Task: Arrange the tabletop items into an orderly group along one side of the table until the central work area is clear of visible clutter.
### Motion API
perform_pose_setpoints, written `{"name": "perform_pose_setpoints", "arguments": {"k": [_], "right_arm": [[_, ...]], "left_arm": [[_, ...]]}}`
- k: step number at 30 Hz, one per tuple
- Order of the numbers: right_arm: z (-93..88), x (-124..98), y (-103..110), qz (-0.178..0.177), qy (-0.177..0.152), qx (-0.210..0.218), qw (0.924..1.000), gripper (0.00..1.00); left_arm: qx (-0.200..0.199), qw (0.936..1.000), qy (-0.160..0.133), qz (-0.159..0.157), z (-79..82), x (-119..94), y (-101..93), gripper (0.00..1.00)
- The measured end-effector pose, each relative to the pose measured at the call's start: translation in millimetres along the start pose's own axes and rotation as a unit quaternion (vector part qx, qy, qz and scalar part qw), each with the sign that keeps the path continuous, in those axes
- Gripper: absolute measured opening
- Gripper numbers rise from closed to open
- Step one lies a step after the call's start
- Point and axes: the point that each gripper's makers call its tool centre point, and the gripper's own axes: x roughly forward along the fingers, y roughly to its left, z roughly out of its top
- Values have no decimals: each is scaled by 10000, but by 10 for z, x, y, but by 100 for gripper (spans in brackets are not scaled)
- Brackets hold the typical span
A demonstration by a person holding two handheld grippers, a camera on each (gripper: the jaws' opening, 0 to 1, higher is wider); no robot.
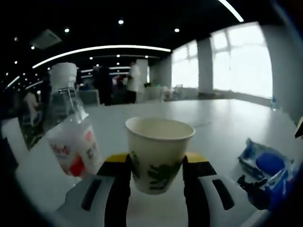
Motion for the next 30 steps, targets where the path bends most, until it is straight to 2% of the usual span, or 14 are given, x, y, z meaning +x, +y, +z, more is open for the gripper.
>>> {"name": "perform_pose_setpoints", "arguments": {"k": [2,3,7,11,17,30], "right_arm": [[-5,-2,-6,-4,19,2,10000,99],[-3,0,-6,-4,22,6,10000,99],[-7,10,9,21,46,-8,10000,99],[-15,6,-3,0,81,-23,10000,99],[-20,-1,-34,-41,110,3,9999,99],[-29,10,0,15,138,59,9999,100]], "left_arm": [[-97,9999,25,-5,-14,6,0,41],[-283,9996,70,12,-45,16,5,41],[-210,9997,119,35,-90,38,9,41],[-373,9990,228,-71,-158,57,-5,41],[-279,9987,433,8,-273,56,45,41],[-604,9966,550,55,-283,-3,67,42]]}}
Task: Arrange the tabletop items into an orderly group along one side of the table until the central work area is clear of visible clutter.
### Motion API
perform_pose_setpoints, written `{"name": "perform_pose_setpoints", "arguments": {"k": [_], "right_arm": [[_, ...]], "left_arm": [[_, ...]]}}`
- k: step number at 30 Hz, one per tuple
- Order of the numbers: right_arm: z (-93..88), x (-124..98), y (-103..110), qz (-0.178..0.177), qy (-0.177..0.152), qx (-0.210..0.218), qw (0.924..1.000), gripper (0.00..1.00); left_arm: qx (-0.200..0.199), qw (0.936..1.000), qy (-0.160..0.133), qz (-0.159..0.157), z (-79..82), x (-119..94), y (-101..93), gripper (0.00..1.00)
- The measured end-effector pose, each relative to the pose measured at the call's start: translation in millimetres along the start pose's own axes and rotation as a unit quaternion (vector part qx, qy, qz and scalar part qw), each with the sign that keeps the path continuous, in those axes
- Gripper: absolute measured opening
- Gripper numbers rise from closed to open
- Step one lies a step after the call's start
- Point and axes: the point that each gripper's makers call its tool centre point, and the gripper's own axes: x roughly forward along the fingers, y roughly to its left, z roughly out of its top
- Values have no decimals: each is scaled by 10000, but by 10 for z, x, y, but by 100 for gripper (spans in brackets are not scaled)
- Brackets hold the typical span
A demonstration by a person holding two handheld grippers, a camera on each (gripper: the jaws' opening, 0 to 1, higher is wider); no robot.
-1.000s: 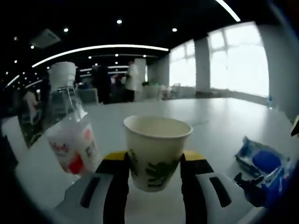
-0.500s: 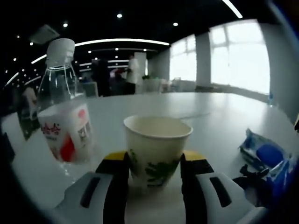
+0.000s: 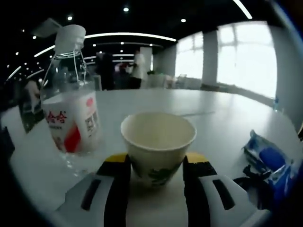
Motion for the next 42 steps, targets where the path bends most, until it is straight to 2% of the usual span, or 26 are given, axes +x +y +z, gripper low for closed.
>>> {"name": "perform_pose_setpoints", "arguments": {"k": [9,12,15,21,28,30,33,37,42], "right_arm": [[46,-6,65,93,-104,10,9999,99],[141,-48,53,24,-305,27,9995,100],[186,-80,64,44,-400,37,9992,100],[190,-63,81,-38,-357,-199,9992,100],[163,-39,98,-16,-325,-177,9993,100],[157,-33,111,-8,-316,-189,9993,100],[147,-26,119,-8,-307,-181,9994,100],[136,-26,126,-5,-293,-201,9994,100],[176,-18,197,123,-406,-188,9989,100]], "left_arm": [[131,9998,155,-74,-33,-133,-86,51],[280,9994,144,-125,-12,-221,-117,50],[222,9996,140,-142,14,-287,-104,54],[-73,9998,149,-137,60,-485,-97,59],[124,9995,216,-174,61,-680,-111,63],[68,9995,247,-160,68,-719,-91,65],[-31,9996,228,-171,102,-780,-87,71],[-65,9992,196,-336,162,-863,-153,81],[77,9989,199,-412,229,-970,-192,89]]}}
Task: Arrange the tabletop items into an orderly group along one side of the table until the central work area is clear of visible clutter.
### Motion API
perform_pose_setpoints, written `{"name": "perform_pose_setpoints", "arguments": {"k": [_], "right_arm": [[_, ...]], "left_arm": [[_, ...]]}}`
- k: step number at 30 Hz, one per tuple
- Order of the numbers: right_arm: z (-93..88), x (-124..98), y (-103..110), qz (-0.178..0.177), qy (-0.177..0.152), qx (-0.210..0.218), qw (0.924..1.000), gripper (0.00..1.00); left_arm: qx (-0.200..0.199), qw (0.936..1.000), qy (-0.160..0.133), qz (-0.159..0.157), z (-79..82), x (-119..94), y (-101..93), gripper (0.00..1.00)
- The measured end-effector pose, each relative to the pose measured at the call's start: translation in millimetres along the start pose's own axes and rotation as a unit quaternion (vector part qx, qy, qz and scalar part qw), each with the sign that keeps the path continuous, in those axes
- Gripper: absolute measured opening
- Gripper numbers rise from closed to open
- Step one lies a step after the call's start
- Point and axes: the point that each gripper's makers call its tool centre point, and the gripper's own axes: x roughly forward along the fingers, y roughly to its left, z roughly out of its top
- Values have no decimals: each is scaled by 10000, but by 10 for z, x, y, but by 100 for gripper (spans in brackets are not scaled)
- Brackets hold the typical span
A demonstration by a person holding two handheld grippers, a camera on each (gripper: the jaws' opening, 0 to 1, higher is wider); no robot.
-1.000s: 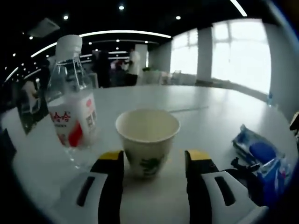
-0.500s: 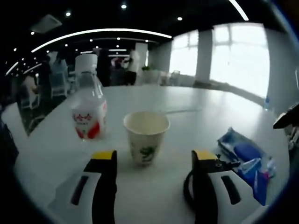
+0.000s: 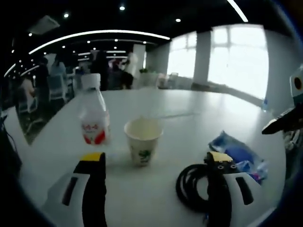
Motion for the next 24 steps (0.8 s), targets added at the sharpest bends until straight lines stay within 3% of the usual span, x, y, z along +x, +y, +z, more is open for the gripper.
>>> {"name": "perform_pose_setpoints", "arguments": {"k": [8,19,24], "right_arm": [[-58,61,35,33,140,-66,9999,100],[-82,102,39,58,179,-2,9998,100],[-109,106,34,44,234,-16,9997,100]], "left_arm": [[70,9999,-47,-108,100,-215,-50,99],[95,9995,-28,-314,245,-555,-128,99],[197,9988,79,-431,223,-672,-211,99]]}}
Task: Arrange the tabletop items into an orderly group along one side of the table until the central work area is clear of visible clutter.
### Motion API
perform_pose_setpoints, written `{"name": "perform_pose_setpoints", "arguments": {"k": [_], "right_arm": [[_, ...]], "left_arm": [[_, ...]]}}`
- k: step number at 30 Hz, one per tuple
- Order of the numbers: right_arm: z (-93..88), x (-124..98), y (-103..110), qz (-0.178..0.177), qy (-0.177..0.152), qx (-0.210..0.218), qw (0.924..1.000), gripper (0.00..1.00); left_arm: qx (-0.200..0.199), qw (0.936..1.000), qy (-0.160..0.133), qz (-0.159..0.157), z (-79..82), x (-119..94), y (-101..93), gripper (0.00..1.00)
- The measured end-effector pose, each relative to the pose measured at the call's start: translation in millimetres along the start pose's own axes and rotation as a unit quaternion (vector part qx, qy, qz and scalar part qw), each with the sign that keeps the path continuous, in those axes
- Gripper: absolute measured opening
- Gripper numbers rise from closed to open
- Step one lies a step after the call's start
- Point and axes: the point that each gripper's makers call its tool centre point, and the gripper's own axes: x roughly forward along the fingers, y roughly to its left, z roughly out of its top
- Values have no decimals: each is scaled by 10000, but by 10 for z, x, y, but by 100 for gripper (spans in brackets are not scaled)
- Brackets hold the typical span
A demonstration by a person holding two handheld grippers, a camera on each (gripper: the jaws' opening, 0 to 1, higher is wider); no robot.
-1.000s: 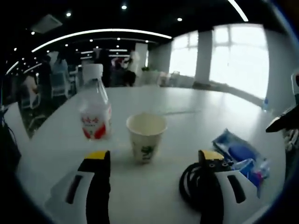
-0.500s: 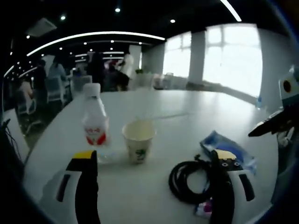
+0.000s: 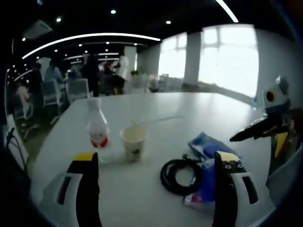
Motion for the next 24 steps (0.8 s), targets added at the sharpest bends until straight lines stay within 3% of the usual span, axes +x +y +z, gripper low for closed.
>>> {"name": "perform_pose_setpoints", "arguments": {"k": [6,13,24], "right_arm": [[-68,27,-42,-78,128,-52,9999,100],[-209,97,-106,-122,315,82,9994,99],[-378,171,-287,-414,519,231,9975,99]], "left_arm": [[94,9998,86,-144,-13,-154,-127,99],[291,9992,36,-279,91,-356,-331,99],[402,9972,329,-532,-80,-580,-596,99]]}}
